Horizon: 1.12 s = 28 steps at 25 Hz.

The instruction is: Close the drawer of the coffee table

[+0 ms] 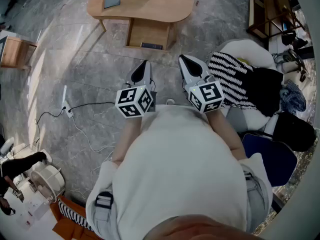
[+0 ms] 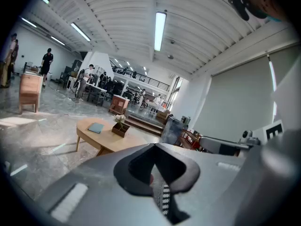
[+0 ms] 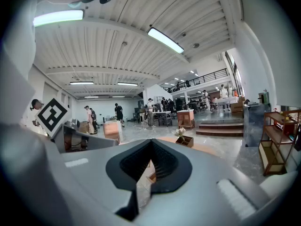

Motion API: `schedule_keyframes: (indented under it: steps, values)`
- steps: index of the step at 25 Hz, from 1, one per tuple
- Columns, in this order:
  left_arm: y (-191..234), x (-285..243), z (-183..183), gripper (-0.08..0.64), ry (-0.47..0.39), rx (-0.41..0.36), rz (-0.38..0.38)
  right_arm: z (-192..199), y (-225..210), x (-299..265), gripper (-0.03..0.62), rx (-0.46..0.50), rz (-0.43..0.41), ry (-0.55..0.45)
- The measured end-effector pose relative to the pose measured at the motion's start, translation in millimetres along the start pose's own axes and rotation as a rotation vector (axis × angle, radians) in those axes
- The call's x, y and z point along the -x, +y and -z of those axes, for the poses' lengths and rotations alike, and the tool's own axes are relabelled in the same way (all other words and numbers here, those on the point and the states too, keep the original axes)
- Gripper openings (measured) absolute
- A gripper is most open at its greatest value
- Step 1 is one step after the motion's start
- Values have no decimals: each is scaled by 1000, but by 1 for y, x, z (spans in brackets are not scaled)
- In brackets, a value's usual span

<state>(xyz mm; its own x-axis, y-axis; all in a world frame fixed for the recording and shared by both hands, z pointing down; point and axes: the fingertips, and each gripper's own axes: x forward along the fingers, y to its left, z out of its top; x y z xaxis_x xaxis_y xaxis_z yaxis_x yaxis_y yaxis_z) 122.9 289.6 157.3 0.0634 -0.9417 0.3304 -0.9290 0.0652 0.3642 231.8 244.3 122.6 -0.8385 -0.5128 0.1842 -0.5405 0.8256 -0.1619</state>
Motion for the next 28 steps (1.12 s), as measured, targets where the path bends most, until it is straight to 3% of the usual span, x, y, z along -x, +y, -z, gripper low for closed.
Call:
schedule_keyframes:
  steps: [28]
  values:
    - [5,-17,-1,-2,11,6,-37,9,-12,-14,0,-62,-52,9]
